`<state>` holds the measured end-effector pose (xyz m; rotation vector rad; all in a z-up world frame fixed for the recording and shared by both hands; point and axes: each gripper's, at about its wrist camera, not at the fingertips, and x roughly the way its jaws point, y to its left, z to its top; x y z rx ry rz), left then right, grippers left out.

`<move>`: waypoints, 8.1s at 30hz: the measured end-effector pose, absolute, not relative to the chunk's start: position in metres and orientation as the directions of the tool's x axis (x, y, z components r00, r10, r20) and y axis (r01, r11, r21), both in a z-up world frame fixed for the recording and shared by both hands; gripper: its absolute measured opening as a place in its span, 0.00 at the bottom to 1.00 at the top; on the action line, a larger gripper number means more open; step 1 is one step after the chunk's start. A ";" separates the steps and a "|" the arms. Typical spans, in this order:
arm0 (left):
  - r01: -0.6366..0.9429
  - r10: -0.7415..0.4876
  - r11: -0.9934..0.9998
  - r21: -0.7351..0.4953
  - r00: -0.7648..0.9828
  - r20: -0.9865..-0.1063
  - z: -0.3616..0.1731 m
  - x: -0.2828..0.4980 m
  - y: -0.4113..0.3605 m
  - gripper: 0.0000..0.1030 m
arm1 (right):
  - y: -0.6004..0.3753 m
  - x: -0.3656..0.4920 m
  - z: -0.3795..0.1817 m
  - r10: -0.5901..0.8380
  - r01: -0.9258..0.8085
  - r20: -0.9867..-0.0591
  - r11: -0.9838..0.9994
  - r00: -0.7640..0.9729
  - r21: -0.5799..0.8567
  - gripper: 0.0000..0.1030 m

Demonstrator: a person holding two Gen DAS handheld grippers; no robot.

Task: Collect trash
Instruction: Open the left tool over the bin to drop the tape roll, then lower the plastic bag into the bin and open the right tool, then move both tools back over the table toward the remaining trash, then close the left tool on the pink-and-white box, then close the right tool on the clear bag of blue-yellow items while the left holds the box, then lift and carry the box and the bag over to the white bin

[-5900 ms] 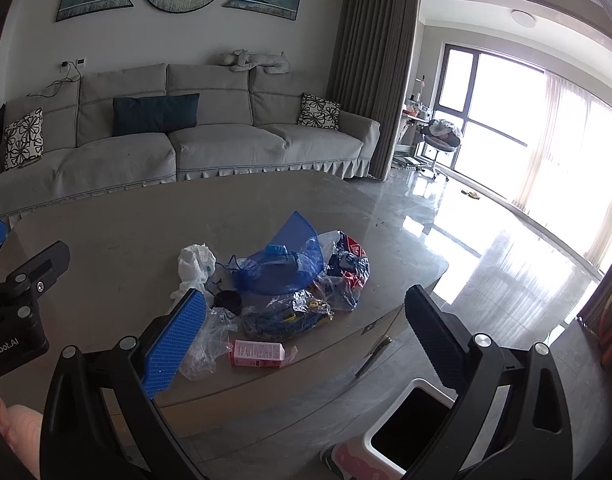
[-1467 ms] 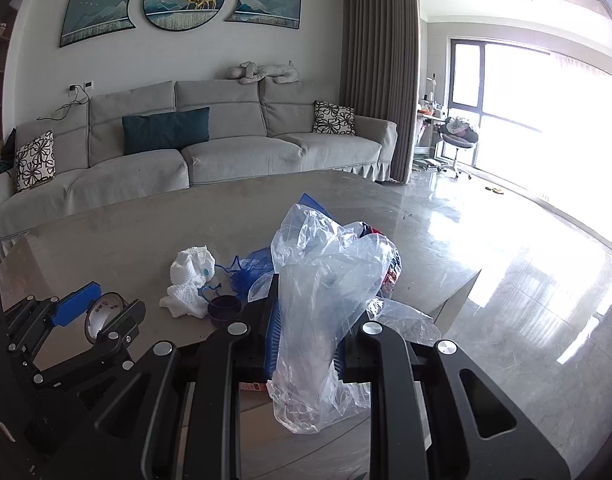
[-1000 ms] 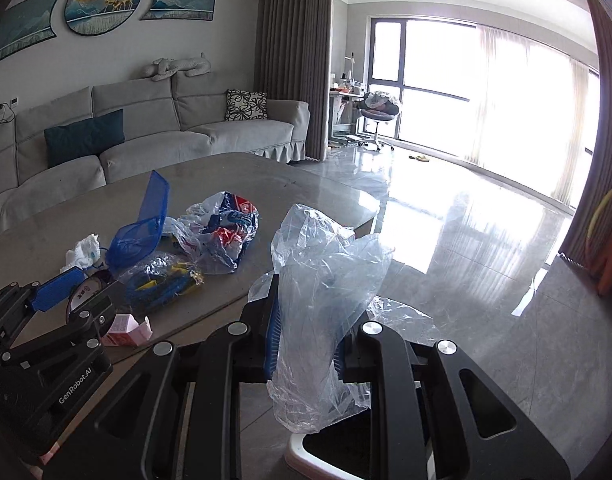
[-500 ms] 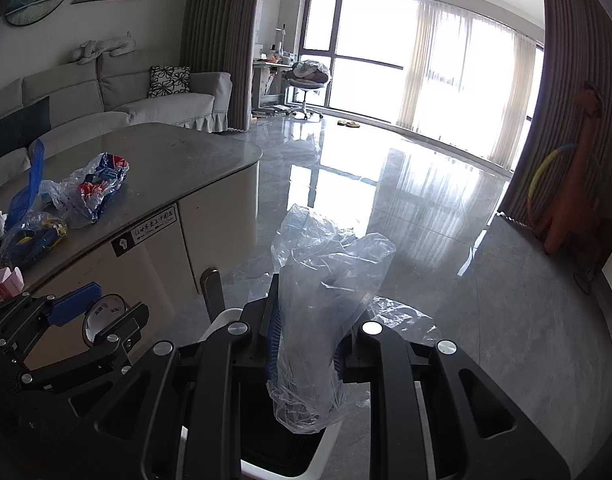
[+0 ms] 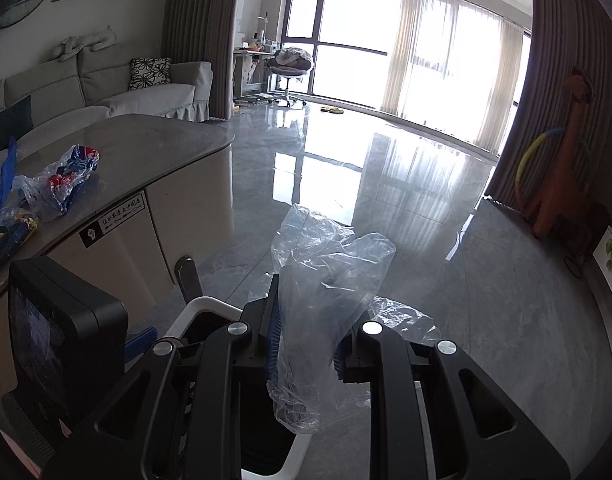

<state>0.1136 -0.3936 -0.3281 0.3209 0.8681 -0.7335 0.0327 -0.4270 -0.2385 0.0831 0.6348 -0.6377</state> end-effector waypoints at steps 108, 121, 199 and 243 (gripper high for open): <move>0.231 -0.167 0.973 0.008 0.728 -0.665 -0.270 0.204 -0.145 0.43 | -0.297 0.117 -0.193 -0.215 0.288 -0.518 0.956 0.828 0.064 0.95; 0.246 -0.203 0.969 -0.026 0.730 -0.652 -0.266 0.199 -0.126 0.24 | -0.296 0.117 -0.194 -0.218 0.286 -0.515 0.956 0.829 0.057 0.95; 0.171 -0.183 0.982 -0.074 0.811 -0.555 -0.181 0.188 -0.033 0.25 | -0.176 0.151 -0.179 0.051 -0.029 -0.505 0.998 0.862 0.050 0.36; 0.756 -0.552 0.653 -0.032 0.447 -0.704 -0.319 0.106 -0.377 0.25 | -0.409 0.032 -0.249 -0.424 0.523 -0.592 0.852 0.685 -0.004 0.36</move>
